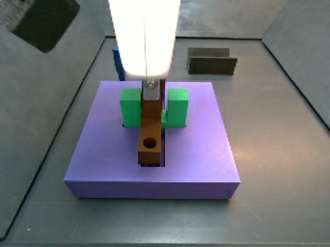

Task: Pick up the brown object. Move up. Move to above the board. Insert the brown object.
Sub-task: Insert the brown object.

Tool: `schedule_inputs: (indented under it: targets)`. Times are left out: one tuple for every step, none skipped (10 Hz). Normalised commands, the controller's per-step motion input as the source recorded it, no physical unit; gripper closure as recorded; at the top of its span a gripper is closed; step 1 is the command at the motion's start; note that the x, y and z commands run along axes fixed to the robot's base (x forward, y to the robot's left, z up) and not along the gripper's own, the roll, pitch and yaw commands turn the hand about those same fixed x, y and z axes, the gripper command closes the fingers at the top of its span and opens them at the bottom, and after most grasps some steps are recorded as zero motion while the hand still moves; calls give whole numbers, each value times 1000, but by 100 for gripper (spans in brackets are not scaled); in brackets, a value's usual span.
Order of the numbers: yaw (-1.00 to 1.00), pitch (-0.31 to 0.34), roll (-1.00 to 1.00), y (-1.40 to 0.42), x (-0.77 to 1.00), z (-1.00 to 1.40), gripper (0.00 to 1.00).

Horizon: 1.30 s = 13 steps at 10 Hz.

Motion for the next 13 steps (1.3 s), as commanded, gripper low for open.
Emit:
schedule_inputs:
  targets:
    - [183, 11, 14, -80, 157, -129, 100]
    - [177, 0, 0, -114, 229, -151, 100]
    - [146, 0, 0, -129, 274, -163, 100]
    - [80, 0, 0, -89, 326, -177, 100]
    - [0, 0, 17, 0, 234, -320, 100]
    - [-94, 0, 0, 83, 177, -306, 100]
    - [-189, 0, -10, 134, 109, -240, 100]
    - [-240, 0, -50, 166, 0, -180, 100]
    - [-154, -41, -113, 140, -80, -17, 100]
    - [-131, -164, -170, 37, -109, 0, 100]
    - [-46, -223, -189, 0, -231, 0, 100]
    - [-20, -100, -226, 0, -280, 0, 100]
    - [0, -227, -257, -6, -323, 0, 100]
